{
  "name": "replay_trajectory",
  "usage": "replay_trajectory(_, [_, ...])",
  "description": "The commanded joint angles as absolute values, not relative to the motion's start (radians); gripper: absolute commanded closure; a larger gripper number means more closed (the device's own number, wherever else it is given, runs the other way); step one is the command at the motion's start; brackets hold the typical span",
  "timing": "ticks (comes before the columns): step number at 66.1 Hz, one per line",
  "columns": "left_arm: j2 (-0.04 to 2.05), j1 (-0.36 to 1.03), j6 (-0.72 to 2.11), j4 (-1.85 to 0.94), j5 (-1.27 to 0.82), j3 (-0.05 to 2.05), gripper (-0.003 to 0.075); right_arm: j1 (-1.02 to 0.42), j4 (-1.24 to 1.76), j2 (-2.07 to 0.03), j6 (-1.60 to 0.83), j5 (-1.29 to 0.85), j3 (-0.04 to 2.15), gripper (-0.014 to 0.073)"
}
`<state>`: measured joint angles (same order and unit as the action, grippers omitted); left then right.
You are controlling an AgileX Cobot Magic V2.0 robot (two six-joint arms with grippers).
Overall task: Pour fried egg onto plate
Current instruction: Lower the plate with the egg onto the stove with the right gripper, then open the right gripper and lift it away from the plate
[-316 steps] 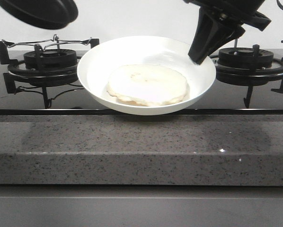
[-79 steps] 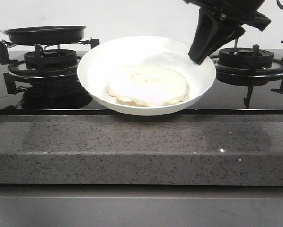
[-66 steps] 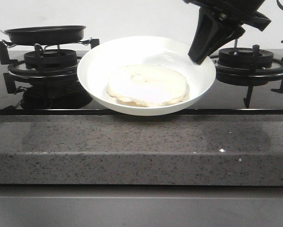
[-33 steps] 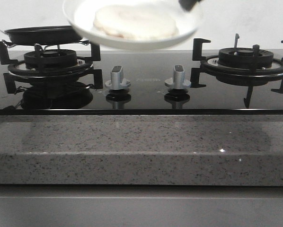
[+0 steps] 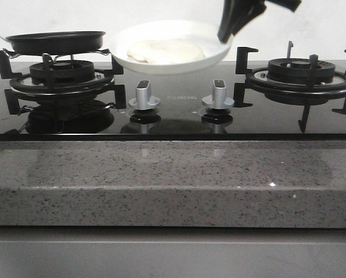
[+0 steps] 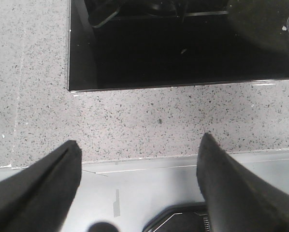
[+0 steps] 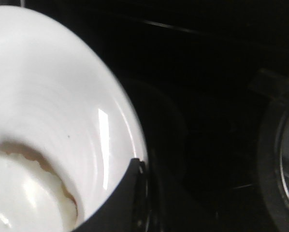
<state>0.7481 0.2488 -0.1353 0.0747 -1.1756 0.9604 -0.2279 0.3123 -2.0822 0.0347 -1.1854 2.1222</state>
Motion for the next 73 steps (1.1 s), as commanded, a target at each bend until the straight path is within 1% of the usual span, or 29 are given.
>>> replay_trajectory(1, [0.743,0.257,-0.144,0.082,-1.12,0.987,0.0231,-0.2,0.33,-2.065,0.075,-1.171,2.186,0.0659])
replay_trajectory(19, [0.743,0.257,-0.144,0.082,-1.12,0.987,0.0231,-0.176,0.333,-2.141,0.086,-1.177,2.202,0.0659])
replay_trajectory(24, [0.743,0.257,-0.144,0.082,-1.12,0.987,0.0231,-0.176,0.333,-2.149,0.086,-1.191,2.202,0.0642])
replay_trajectory(29, [0.743,0.257,-0.144,0.082,-1.12,0.987,0.0231,-0.176,0.333,-2.153,0.086,-1.211,2.202,0.0558])
replay_trajectory(30, [0.743,0.257,-0.144,0.082,-1.12,0.987,0.0231,-0.176,0.333,-2.153,0.086,-1.213,2.202,0.051])
replay_trajectory(35, [0.743,0.257,-0.144,0.082,-1.12,0.987,0.0231,-0.176,0.333,-2.152,0.086,-1.213,2.204,0.0358])
replay_trajectory(40, [0.743,0.257,-0.144,0.082,-1.12,0.987,0.0231,-0.176,0.333,-2.151,0.086,-1.22,2.221,0.024])
replay_trajectory(42, [0.743,0.257,-0.144,0.082,-1.12,0.987,0.0231,-0.176,0.334,-2.151,0.086,-1.226,2.236,0.021])
replay_trajectory(45, [0.743,0.257,-0.144,0.082,-1.12,0.987,0.0231,-0.176,0.337,-2.151,0.083,-1.237,2.259,0.0196])
replay_trajectory(57, [0.743,0.257,-0.144,0.082,-1.12,0.987,0.0231,-0.184,0.339,-2.131,0.029,-1.326,2.352,0.02])
replay_trajectory(73, [0.743,0.257,-0.144,0.082,-1.12,0.987,0.0231,-0.213,0.326,-2.01,-0.019,-1.328,2.322,0.02])
